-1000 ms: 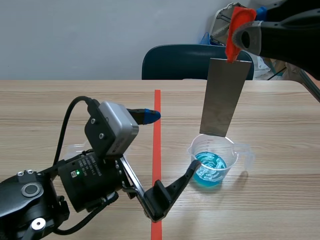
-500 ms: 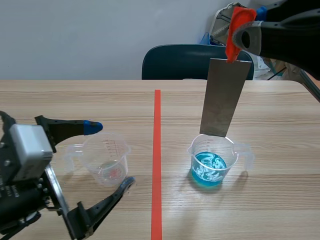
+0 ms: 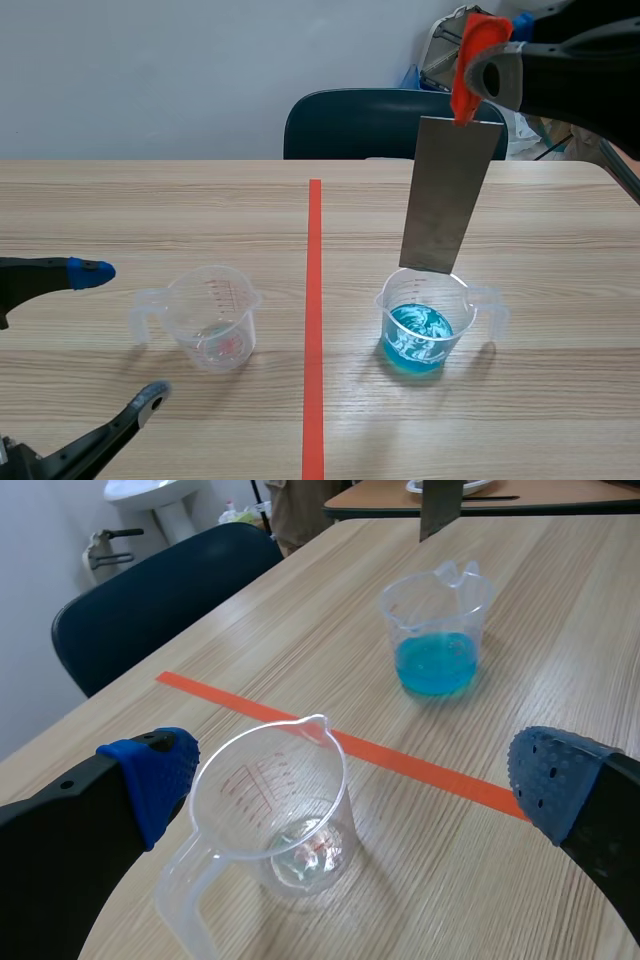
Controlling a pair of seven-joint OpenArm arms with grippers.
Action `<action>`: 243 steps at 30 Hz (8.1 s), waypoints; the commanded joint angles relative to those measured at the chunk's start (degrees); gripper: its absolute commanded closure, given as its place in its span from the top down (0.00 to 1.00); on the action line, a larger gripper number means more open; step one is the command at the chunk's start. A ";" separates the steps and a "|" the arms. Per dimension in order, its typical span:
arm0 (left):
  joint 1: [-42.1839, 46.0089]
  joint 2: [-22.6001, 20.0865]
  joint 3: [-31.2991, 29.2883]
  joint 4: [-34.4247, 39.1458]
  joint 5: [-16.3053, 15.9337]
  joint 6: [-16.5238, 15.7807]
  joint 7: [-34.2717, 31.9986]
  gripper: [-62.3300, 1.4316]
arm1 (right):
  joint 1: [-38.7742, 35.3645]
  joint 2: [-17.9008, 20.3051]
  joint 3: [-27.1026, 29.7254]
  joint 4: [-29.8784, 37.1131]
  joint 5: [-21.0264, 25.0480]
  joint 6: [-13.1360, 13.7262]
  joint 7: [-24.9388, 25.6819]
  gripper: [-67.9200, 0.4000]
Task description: Do the redox reaction experiment
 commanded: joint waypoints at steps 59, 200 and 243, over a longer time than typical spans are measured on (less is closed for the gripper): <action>10.56 -3.37 -8.41 -3.21 -0.31 0.33 -13.20 1.00 | 0.70 0.48 1.25 0.13 0.83 0.39 2.14 0.01; 12.24 -3.19 -9.66 -11.32 -0.31 0.35 -20.20 1.00 | 50.38 -44.59 -43.39 -15.93 4.79 -0.98 -28.81 0.02; 12.26 -3.19 -9.66 -11.32 -0.31 0.33 -20.17 1.00 | 49.90 -45.18 -44.52 -15.93 6.01 -3.78 -31.56 0.02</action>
